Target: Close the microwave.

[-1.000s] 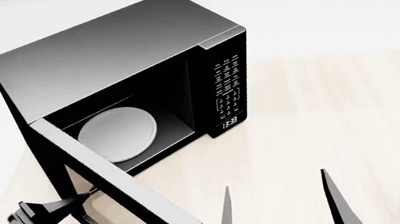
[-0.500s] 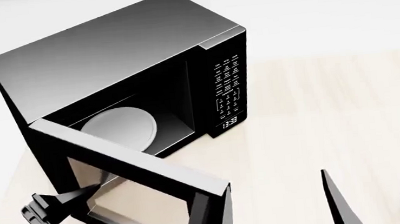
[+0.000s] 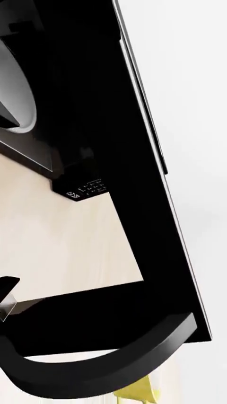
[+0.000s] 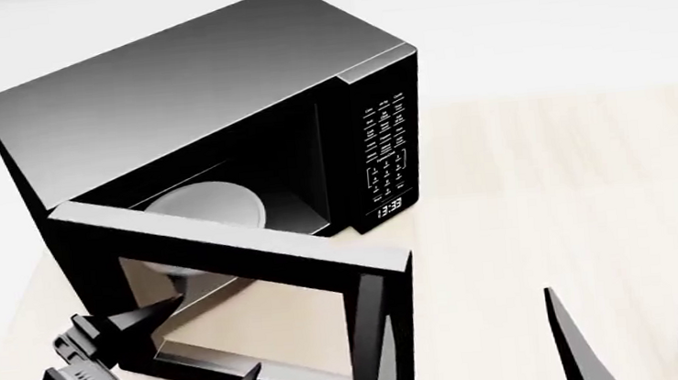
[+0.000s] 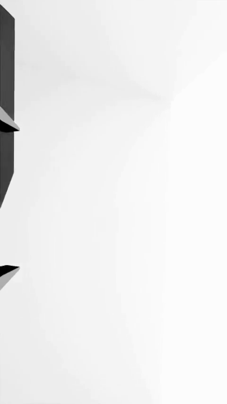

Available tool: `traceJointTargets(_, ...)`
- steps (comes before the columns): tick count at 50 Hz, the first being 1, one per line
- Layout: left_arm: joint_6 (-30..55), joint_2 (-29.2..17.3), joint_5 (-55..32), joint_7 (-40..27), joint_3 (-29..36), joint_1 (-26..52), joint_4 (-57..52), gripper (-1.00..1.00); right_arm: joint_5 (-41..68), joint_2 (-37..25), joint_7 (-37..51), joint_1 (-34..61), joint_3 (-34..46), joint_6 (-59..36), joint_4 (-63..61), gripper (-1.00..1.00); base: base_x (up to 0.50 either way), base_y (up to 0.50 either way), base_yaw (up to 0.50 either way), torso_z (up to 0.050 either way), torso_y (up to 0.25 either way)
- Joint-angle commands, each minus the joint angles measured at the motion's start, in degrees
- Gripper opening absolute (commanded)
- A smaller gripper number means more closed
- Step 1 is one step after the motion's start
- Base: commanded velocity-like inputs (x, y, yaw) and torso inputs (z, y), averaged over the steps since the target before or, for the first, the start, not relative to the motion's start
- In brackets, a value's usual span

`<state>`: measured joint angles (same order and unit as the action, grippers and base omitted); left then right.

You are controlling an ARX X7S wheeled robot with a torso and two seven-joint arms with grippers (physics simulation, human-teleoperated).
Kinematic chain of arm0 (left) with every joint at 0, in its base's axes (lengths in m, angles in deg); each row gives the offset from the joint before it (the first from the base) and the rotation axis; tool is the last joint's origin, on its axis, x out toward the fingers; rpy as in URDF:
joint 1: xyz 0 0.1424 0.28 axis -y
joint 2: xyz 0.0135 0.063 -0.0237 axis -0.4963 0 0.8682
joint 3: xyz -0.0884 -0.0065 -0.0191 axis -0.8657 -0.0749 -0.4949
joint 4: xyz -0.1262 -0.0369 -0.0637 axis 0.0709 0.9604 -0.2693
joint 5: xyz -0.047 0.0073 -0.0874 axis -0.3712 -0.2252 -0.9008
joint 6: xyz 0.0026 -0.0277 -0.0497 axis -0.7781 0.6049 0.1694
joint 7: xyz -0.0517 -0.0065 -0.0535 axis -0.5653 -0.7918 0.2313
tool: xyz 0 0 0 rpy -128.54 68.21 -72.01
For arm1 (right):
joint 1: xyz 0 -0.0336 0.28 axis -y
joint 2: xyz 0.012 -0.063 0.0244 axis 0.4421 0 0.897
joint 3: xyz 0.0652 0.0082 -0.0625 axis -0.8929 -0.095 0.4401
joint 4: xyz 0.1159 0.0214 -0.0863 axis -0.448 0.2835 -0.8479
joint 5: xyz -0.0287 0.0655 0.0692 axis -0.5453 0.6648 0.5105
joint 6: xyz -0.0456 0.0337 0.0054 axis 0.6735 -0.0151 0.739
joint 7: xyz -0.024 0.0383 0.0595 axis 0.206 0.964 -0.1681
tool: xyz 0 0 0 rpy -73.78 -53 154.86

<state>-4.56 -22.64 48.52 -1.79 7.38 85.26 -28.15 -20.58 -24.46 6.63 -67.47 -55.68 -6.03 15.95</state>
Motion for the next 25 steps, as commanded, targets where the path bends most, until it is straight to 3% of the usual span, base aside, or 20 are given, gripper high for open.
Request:
traceJointTargets(1, 0.12, 2.59, 1.22, -0.60, -1.62, 1.87, 1.61, 1.00, -0.91, 0.78, -1.07, -0.18, -0.89, 0.30, -0.31, 1.00, 0.00, 0.00, 0.00, 0.000, 0.000)
traceJointTargets(25, -2.49, 5.78, 3.49, -5.13, -1.85, 5.94, 7.80, 1.00, -0.43, 0.26, -0.60, 0.18, -0.59, 0.00, -0.11, 1.00, 0.00, 0.00, 0.00, 0.000, 0.001)
